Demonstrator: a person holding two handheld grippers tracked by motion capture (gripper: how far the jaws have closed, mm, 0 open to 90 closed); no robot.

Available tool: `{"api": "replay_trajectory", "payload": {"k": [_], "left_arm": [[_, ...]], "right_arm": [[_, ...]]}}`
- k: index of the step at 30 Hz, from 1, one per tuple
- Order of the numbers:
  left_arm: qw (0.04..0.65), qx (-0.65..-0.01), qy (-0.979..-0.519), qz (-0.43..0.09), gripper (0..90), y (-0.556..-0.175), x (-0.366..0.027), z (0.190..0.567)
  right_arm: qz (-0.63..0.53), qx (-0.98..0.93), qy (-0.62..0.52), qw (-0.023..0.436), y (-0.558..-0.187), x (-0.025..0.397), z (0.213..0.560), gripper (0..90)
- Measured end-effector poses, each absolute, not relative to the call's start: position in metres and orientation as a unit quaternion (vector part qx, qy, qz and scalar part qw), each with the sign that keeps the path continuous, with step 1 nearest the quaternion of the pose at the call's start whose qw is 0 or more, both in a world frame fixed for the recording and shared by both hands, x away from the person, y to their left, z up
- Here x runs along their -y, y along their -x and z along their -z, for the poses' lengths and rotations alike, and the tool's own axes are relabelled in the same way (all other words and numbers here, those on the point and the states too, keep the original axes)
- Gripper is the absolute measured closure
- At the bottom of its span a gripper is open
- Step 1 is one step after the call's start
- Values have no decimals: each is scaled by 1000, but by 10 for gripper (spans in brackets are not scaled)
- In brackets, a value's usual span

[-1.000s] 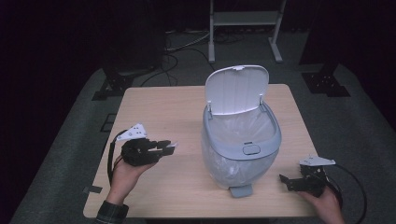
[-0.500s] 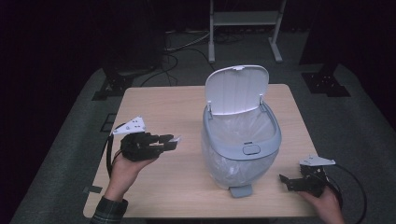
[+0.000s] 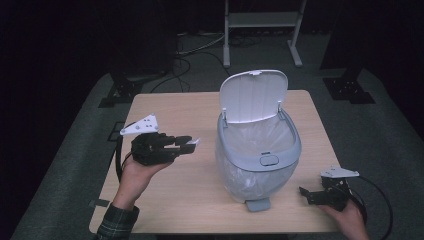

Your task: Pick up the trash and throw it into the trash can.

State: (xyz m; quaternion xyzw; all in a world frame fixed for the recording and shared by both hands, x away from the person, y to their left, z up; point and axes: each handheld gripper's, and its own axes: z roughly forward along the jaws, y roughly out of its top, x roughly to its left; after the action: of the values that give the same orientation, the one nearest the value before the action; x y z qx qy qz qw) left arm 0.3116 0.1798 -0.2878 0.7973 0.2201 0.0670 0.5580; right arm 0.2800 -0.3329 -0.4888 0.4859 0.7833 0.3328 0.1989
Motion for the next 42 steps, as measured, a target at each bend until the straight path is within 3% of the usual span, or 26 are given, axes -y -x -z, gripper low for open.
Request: {"api": "replay_trajectory", "payload": {"k": [42], "left_arm": [[590, -144, -793, -49, 656, -331, -111, 222]], "right_arm": [[-333, -783, -486, 199, -280, 333, 489, 11]]}}
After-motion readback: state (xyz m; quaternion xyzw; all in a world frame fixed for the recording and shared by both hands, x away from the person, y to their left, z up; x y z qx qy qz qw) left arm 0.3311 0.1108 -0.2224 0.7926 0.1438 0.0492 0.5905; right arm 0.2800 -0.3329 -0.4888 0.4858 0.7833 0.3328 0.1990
